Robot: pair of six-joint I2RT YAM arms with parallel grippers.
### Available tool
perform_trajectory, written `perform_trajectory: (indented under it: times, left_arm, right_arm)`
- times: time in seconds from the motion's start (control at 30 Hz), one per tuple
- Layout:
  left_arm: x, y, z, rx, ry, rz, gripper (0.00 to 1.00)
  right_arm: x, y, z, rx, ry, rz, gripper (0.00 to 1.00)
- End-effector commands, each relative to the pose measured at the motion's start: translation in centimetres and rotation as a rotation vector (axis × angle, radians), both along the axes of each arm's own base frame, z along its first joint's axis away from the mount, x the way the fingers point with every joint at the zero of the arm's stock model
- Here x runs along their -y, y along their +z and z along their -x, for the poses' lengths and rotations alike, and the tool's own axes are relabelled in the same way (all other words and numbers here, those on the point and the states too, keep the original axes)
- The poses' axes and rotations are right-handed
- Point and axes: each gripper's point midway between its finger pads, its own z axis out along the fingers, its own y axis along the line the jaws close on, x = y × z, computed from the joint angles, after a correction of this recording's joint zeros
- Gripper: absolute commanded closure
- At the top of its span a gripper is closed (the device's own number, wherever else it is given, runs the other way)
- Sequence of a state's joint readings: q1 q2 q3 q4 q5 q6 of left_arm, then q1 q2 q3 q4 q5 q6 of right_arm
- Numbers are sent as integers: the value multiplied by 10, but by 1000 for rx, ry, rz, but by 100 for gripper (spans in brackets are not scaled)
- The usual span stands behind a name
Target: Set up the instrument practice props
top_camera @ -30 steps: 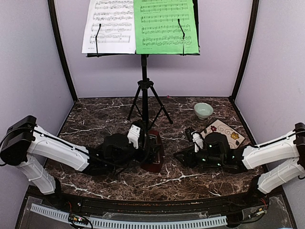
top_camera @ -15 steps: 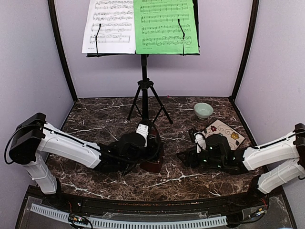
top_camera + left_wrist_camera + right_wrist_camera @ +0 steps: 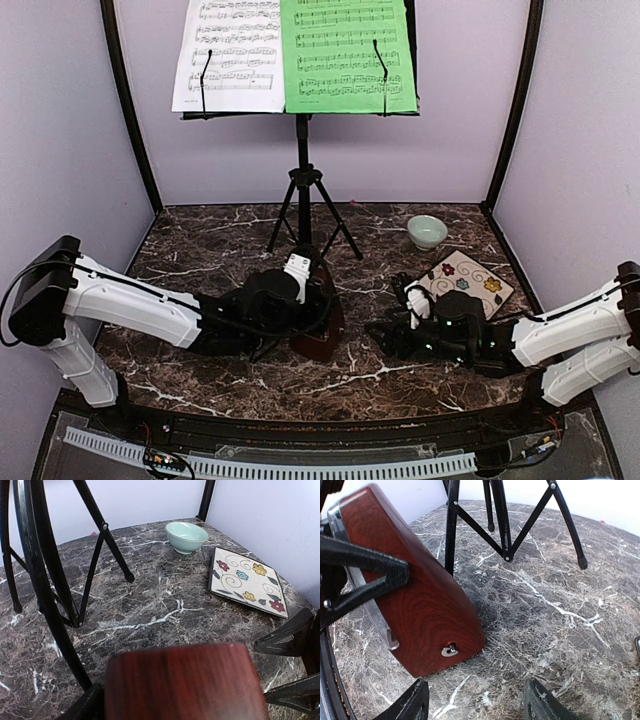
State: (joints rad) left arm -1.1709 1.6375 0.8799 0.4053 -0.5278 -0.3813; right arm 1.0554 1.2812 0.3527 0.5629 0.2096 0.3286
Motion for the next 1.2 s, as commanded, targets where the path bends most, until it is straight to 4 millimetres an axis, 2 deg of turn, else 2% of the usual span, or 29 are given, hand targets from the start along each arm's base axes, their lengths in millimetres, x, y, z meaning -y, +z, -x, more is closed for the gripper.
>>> perform_trajectory:
  times: [0.0, 0.07, 0.27, 0.37, 0.53, 0.63, 0.77, 0.93, 1.0, 1.17]
  left_arm:
    - [2, 85, -1, 162, -41, 50, 65]
    - [0, 94, -5, 149, -22, -10, 69]
    - [-2, 104, -11, -3, 53, -199, 78]
    - [-7, 112, -8, -2, 86, -260, 83]
    - [-6, 134, -2, 96, 136, -418, 84]
    - [-4, 136, -3, 121, 169, -526, 84]
    - [4, 133, 0, 85, 151, -530, 85]
    - [9, 133, 2, 63, 127, -518, 86]
    - [11, 133, 2, 60, 124, -522, 86]
    - [14, 133, 4, 49, 106, -502, 86]
  right_arm:
    - [4, 28, 1, 122, -12, -61, 35]
    - [7, 31, 2, 152, -21, -56, 35]
    - [10, 35, -4, 226, -38, -16, 36]
    - [4, 39, -3, 271, -27, -17, 36]
    - [-13, 40, -1, 334, -15, -12, 37]
    - [-26, 40, -1, 367, -8, -3, 38]
    - [-42, 40, 1, 400, 7, -20, 39]
    - [-56, 52, 6, 441, 20, -73, 40]
    - [-61, 44, 7, 438, 27, -66, 40]
    - [-71, 47, 11, 472, 41, -87, 44]
